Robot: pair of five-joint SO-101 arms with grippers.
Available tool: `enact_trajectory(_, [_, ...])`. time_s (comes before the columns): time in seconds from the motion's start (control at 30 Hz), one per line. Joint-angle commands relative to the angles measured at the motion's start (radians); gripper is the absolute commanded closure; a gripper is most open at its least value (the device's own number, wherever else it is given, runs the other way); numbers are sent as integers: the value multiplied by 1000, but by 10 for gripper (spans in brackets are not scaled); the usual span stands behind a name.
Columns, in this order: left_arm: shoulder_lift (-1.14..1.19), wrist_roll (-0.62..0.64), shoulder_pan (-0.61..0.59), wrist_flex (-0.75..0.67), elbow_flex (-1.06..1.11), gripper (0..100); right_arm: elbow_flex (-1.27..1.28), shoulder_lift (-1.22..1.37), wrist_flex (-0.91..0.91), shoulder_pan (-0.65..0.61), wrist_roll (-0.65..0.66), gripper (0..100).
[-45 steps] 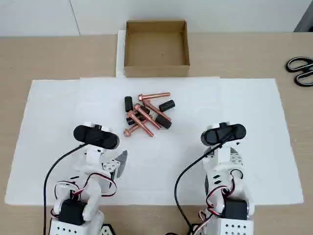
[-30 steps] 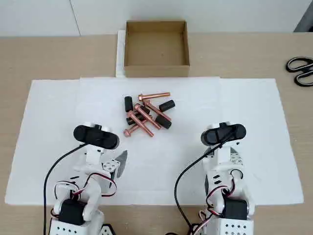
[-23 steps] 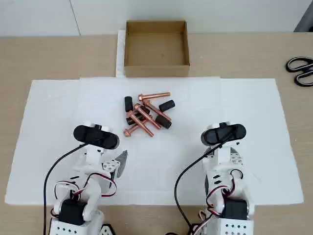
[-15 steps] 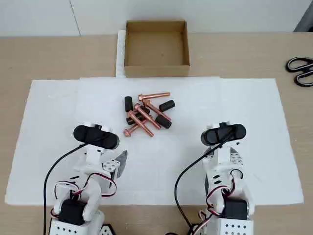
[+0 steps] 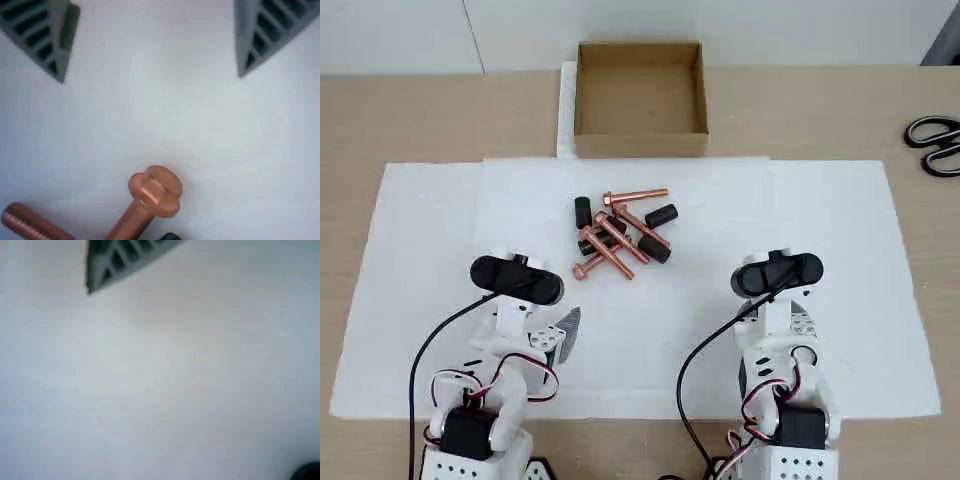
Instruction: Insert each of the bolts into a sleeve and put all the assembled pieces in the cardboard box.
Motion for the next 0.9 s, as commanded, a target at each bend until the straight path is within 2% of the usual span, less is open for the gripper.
enact_trajectory(0.0, [-9, 8, 2, -18, 1, 793, 6, -12, -18, -1, 5, 864])
enact_trajectory(0.43, [-9, 3, 9, -18, 2, 793, 6, -12, -18, -1, 3, 864])
enact_trajectory(0.6, [-9, 3, 75, -20, 2, 793, 6, -12, -12, 5, 5, 864])
enact_trajectory(0.77, [-9, 3, 80, -20, 2, 793, 5, -12, -28, 7, 8, 863])
enact_trajectory(0.87, [-9, 3, 80, -20, 2, 793, -31, -12, 13, 4, 52, 864])
